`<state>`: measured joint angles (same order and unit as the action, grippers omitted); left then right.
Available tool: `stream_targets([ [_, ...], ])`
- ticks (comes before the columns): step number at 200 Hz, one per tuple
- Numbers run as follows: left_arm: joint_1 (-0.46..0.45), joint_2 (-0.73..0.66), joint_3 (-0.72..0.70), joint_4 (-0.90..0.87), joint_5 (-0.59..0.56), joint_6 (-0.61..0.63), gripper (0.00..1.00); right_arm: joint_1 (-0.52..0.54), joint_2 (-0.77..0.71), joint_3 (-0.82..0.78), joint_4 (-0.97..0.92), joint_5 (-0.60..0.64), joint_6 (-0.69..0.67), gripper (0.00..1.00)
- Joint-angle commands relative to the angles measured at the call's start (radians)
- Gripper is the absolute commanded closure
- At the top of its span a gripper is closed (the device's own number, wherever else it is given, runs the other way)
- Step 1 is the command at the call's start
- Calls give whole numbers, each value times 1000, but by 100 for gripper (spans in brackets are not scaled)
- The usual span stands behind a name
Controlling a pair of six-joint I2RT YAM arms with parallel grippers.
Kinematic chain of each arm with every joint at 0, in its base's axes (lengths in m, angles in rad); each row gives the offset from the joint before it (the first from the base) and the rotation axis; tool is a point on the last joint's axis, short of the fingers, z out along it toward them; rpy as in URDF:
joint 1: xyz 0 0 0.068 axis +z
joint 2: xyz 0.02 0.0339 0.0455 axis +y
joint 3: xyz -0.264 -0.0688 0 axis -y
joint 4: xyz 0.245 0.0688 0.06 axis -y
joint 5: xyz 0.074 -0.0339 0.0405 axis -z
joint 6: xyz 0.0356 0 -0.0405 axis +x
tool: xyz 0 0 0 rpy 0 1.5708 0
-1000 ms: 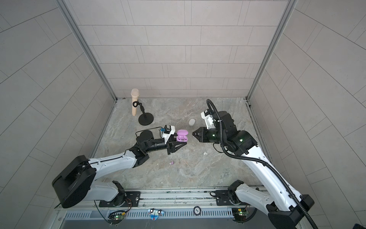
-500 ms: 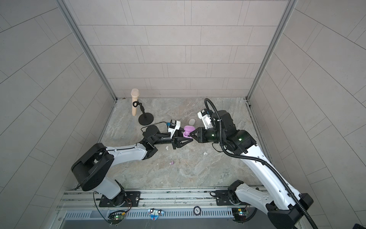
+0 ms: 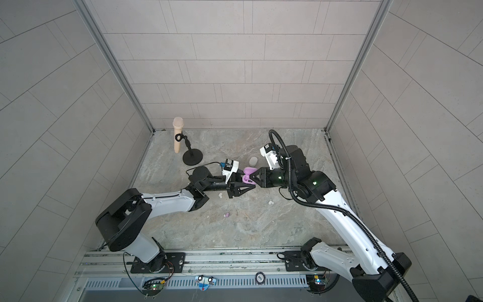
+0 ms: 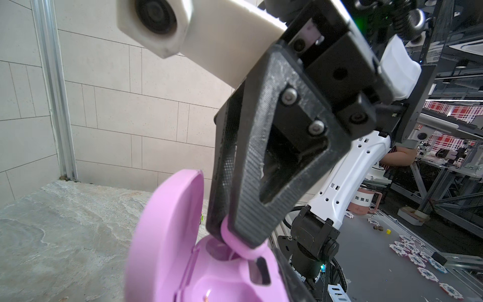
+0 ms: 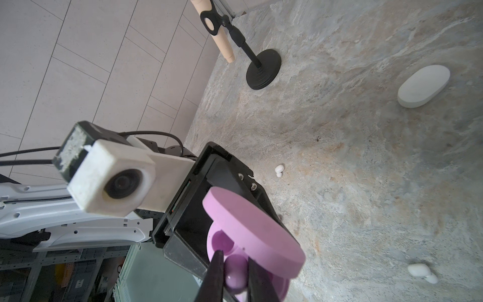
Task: Insert wireless bluetooth earbuds into charging case
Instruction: Insert the wireless bluetooth earbud into the charging case.
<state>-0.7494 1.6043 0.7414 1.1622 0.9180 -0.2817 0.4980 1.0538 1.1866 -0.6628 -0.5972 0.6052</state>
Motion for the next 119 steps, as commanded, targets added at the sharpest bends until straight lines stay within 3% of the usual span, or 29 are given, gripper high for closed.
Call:
stream_targets([
  [1, -6, -27, 11, 45, 15, -8, 80, -3, -1, -6, -2, 4, -13, 97],
  [57, -7, -40, 6, 40, 11, -2, 81, -3, -17, -10, -33, 24, -26, 91],
  [119, -7, -43, 3, 37, 12, -1, 81, -3, -10, 22, -40, 33, -28, 71],
])
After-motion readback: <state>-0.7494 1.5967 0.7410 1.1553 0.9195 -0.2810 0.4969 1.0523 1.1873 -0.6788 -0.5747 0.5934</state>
